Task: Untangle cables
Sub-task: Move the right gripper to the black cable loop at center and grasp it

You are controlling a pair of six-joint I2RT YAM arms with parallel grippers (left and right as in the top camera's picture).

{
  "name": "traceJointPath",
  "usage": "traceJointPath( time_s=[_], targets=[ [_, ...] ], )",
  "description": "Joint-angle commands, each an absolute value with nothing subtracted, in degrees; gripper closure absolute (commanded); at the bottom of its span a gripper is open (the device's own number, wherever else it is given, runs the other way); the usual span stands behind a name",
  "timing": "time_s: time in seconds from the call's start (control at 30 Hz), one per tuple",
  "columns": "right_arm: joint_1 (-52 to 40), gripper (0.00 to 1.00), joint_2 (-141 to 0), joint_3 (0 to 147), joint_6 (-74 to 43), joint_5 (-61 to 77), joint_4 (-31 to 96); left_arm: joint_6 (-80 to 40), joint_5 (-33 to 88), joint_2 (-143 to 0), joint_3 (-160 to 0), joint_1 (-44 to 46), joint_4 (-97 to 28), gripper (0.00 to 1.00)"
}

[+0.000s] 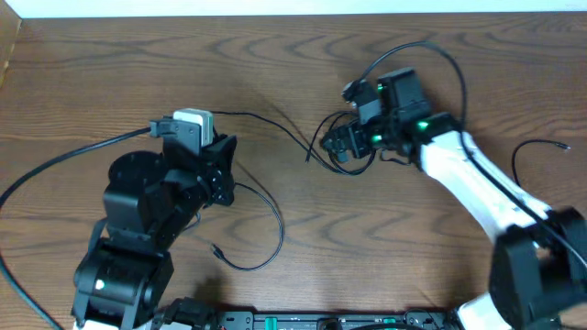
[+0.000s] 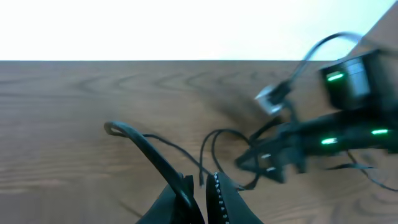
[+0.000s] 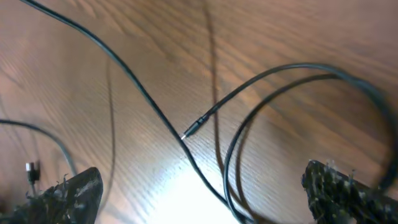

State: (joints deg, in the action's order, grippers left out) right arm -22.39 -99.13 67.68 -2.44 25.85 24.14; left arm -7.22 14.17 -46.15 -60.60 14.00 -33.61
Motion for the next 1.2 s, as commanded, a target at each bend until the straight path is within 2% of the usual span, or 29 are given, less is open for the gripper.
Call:
traceJointPath(
  time_s=[0.0,0.27,0.8,1.17],
  targets=[
    [-24.6,0.01,-103.7,67.5,-2.7,26.0,22.8,-6.3,16.8,-45.2,-62.1,14.1,-33.3,0.86],
    [-26.8,0.01,-108.6,67.5,-3.2,24.9,21.3,-6.3,17.4,-45.1,-62.1,14.1,-33.3,0.86],
    [-28.9,0.01,-111.3,67.5,-6.8,13.6,22.1,-6.3,17.4,-44.8,-62.1,14.1,-33.3,0.86],
    [-29.5,0.01,-115.9,67.5,-6.8,16.8,18.7,-6.5,17.6,-44.6,-62.1,14.1,-33.1,0.86]
  ],
)
